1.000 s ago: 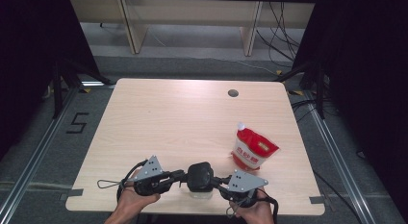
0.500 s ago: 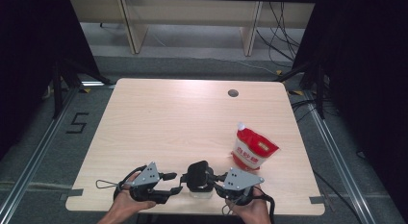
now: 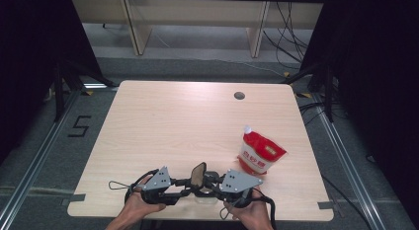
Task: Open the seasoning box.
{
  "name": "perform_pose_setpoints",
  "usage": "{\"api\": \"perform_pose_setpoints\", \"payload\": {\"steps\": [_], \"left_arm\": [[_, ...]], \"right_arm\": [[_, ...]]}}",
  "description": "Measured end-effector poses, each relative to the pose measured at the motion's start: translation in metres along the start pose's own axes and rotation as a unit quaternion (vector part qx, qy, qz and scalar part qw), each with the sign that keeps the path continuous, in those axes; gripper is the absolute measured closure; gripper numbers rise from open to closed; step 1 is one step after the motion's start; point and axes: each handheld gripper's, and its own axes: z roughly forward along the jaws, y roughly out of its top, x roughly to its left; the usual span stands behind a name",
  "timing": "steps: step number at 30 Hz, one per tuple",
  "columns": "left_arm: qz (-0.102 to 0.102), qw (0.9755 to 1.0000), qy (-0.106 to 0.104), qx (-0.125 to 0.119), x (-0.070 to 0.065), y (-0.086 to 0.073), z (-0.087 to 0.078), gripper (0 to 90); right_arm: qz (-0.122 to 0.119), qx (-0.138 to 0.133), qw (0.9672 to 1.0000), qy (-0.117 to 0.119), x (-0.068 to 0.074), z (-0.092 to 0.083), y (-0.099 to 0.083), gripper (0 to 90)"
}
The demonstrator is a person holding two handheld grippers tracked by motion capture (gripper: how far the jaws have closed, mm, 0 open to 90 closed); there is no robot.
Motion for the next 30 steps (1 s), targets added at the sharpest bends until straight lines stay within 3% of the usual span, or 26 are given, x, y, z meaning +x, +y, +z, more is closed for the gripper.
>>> {"api": "perform_pose_setpoints", "payload": {"steps": [3,4,20,24,30], "left_arm": [[-0.002,1.0,-0.002,-0.004,0.001,-0.001,0.0,70.8],[0.01,0.9999,0.004,-0.003,0.001,-0.001,0.0,71.1],[0.01,0.9998,0.016,-0.006,-0.002,-0.001,0.0,72.0],[0.036,0.9991,0.023,-0.002,0.0,0.0,0.0,72.1],[0.013,0.9996,0.024,-0.007,-0.004,-0.002,0.001,72.0]], "right_arm": [[-0.002,-0.001,1.0,0.003,0.001,0.004,0.003,85.3],[-0.002,-0.001,1.0,0.006,0.001,0.006,0.005,85.3],[-0.005,0.006,0.9997,0.021,0.007,0.028,0.019,85.5],[-0.016,0.005,0.9996,0.022,0.006,0.032,0.02,85.6],[-0.006,0.003,0.9997,0.025,0.005,0.032,0.019,83.6]]}}
